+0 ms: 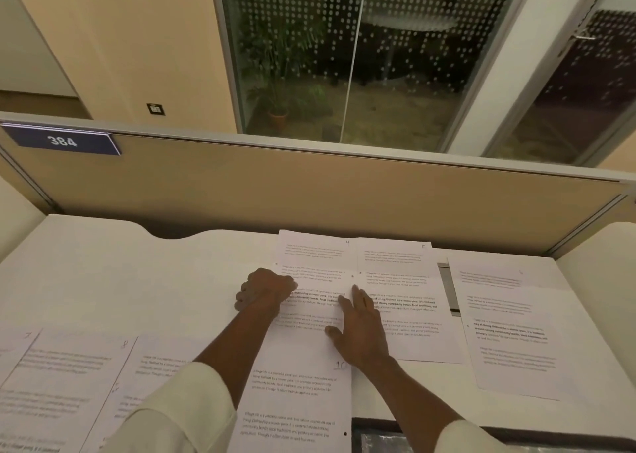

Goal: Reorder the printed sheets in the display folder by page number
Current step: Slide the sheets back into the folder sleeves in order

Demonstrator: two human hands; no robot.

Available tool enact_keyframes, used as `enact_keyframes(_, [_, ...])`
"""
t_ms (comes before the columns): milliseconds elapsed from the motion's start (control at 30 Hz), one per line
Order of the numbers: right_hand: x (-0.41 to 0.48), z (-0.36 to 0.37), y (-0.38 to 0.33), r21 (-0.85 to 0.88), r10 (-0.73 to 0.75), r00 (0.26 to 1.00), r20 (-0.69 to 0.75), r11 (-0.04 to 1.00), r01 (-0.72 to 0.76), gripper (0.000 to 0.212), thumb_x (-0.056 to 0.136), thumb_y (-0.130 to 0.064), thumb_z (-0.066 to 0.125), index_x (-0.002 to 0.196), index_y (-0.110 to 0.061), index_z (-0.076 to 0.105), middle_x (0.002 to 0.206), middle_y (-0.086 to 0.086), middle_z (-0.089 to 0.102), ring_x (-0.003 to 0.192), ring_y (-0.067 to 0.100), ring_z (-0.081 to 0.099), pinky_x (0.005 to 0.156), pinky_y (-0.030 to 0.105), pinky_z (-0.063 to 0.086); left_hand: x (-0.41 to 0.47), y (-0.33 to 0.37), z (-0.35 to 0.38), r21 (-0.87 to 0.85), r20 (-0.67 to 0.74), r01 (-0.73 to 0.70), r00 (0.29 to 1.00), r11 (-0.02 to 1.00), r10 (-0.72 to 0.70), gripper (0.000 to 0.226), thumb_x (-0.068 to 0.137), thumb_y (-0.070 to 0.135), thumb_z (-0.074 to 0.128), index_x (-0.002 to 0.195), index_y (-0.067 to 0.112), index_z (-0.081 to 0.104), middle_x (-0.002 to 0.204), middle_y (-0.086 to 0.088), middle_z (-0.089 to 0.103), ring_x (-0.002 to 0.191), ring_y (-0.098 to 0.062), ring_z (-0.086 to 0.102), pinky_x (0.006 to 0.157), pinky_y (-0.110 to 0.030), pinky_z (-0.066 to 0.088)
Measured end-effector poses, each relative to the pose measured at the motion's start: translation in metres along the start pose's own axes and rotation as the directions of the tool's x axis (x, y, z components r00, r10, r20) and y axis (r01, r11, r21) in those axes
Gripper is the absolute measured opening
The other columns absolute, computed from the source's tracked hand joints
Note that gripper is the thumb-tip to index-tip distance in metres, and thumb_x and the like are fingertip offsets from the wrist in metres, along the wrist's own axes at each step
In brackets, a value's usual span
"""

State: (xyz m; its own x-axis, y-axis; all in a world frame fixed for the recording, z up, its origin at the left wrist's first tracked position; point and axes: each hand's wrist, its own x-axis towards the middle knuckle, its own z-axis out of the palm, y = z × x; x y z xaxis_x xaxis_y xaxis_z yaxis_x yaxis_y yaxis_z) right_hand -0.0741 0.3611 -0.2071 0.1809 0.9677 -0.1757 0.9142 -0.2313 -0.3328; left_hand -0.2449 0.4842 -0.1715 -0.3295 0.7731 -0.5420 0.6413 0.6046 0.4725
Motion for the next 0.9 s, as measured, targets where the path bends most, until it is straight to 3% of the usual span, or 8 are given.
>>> enact_keyframes(100, [0.000, 0.001, 0.002, 0.032, 0.003, 1.000, -0.011, 0.999, -0.002, 0.074, 0.098, -0.058, 0.060, 0.159, -0.025, 0.035, 0.176, 0.006, 0.009, 0.162, 0.029, 0.005, 0.130, 0.045, 0.013, 0.001, -0.001, 0.001, -0.038, 0.011, 0.032, 0.999, 0.999, -0.031, 0.046, 0.074, 0.044, 0.090, 0.076, 0.019, 0.051, 0.100, -0.008, 0.063, 0.114, -0.035, 0.054, 0.103, -0.048, 0.046])
enact_keyframes(267, [0.001, 0.005, 0.006, 0.122, 0.029, 0.995, -0.093, 0.992, -0.018, 0.068, 0.095, -0.055, 0.066, 0.151, -0.022, 0.047, 0.168, 0.007, 0.031, 0.157, 0.027, 0.022, 0.125, 0.043, 0.027, 0.003, -0.005, 0.001, -0.083, -0.026, 0.025, 0.999, 0.996, -0.027, 0.042, 0.074, 0.039, 0.093, 0.080, 0.017, 0.058, 0.104, -0.009, 0.068, 0.115, -0.034, 0.055, 0.097, -0.046, 0.051])
enact_keyframes(400, [0.005, 0.000, 0.006, 0.191, 0.056, 0.988, -0.143, 0.981, -0.028, 0.060, 0.093, -0.045, 0.072, 0.145, -0.020, 0.053, 0.154, 0.003, 0.045, 0.145, 0.023, 0.034, 0.114, 0.041, 0.042, 0.005, -0.013, 0.001, -0.269, -0.006, -0.147, 0.989, 0.952, 0.151, 0.021, 0.083, 0.026, 0.087, 0.083, 0.019, 0.067, 0.099, -0.007, 0.077, 0.091, -0.029, 0.073, 0.086, -0.044, 0.063])
enact_keyframes(500, [0.009, -0.006, 0.007, 0.280, 0.104, 0.980, -0.172, 0.958, -0.053, 0.058, 0.091, -0.043, 0.075, 0.141, -0.021, 0.055, 0.146, 0.000, 0.051, 0.138, 0.021, 0.041, 0.107, 0.042, 0.048, -0.005, -0.016, -0.008, -0.378, 0.012, -0.281, 0.951, 0.882, 0.308, 0.021, 0.088, 0.024, 0.085, 0.097, 0.017, 0.067, 0.100, -0.002, 0.076, 0.086, -0.024, 0.075, 0.078, -0.040, 0.064])
enact_keyframes(633, [0.018, -0.019, 0.007, 0.472, 0.227, 0.958, -0.173, 0.873, -0.122, 0.061, 0.088, -0.038, 0.080, 0.140, -0.027, 0.050, 0.135, -0.005, 0.055, 0.126, 0.017, 0.050, 0.101, 0.040, 0.051, -0.027, -0.013, -0.029, -0.481, 0.045, -0.353, 0.904, 0.803, 0.425, 0.023, 0.092, 0.024, 0.083, 0.104, 0.015, 0.066, 0.095, 0.001, 0.080, 0.078, -0.022, 0.079, 0.071, -0.040, 0.066])
enact_keyframes(767, [0.019, -0.043, 0.007, 0.698, 0.321, 0.929, -0.185, 0.708, -0.106, 0.051, 0.088, -0.022, 0.084, 0.130, -0.029, 0.056, 0.109, -0.009, 0.069, 0.089, 0.011, 0.070, 0.083, 0.036, 0.060, -0.050, -0.011, -0.049, -0.561, 0.070, -0.352, 0.882, 0.749, 0.467, 0.022, 0.092, 0.020, 0.083, 0.105, 0.012, 0.066, 0.086, 0.005, 0.082, 0.073, -0.021, 0.080, 0.056, -0.027, 0.061])
enact_keyframes(833, [0.013, -0.055, 0.010, 0.729, 0.333, 0.918, -0.213, 0.680, -0.078, 0.044, 0.086, -0.014, 0.085, 0.120, -0.030, 0.063, 0.092, -0.010, 0.070, 0.075, 0.005, 0.068, 0.075, 0.031, 0.058, -0.061, -0.014, -0.055, -0.582, 0.074, -0.344, 0.880, 0.737, 0.470, 0.023, 0.092, 0.020, 0.083, 0.106, 0.013, 0.067, 0.086, 0.005, 0.082, 0.072, -0.021, 0.080, 0.055, -0.026, 0.060])
enact_keyframes(900, [0.002, -0.064, 0.014, 0.779, 0.355, 0.908, -0.222, 0.625, -0.054, 0.041, 0.084, -0.008, 0.085, 0.113, -0.031, 0.067, 0.087, -0.007, 0.070, 0.070, 0.002, 0.066, 0.073, 0.028, 0.056, -0.073, -0.019, -0.060, -0.596, 0.089, -0.337, 0.874, 0.728, 0.478, 0.023, 0.091, 0.019, 0.083, 0.107, 0.013, 0.068, 0.087, 0.003, 0.082, 0.074, -0.023, 0.080, 0.057, -0.028, 0.061])
